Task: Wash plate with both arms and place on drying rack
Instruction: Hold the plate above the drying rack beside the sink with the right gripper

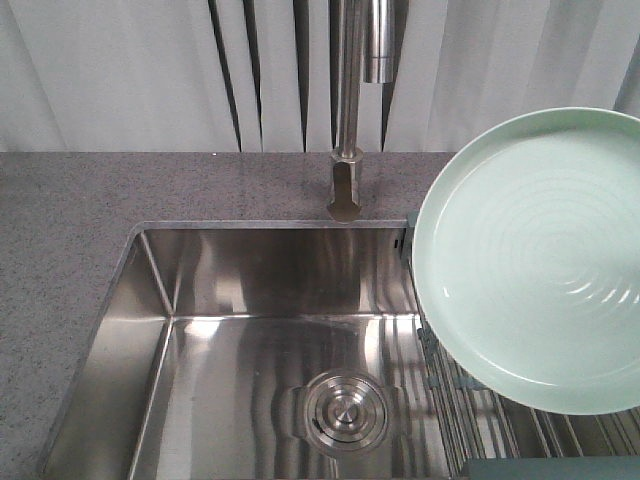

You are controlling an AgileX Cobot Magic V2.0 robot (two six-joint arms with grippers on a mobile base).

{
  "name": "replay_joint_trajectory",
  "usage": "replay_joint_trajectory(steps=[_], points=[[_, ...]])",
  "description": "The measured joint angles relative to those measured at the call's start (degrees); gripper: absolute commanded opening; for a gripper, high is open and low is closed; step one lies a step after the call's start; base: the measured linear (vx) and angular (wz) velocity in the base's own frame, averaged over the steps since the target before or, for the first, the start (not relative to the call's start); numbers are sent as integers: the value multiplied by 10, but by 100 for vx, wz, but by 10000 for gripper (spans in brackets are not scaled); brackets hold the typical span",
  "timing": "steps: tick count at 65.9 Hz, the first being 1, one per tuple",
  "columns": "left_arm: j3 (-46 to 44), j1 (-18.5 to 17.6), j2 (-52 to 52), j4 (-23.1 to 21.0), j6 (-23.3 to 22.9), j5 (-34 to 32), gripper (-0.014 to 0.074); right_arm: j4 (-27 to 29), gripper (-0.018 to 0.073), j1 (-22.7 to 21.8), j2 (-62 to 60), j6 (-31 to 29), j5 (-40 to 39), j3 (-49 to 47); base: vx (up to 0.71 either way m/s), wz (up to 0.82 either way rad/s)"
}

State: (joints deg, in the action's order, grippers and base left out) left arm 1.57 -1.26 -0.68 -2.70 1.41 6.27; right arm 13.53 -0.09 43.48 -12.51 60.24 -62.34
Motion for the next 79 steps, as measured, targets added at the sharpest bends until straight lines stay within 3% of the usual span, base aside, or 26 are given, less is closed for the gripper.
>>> replay_joint_trajectory(steps=[79], points=[[0,0,0,0,0,0,-6,0,-3,0,0,0,0,0,0,0]])
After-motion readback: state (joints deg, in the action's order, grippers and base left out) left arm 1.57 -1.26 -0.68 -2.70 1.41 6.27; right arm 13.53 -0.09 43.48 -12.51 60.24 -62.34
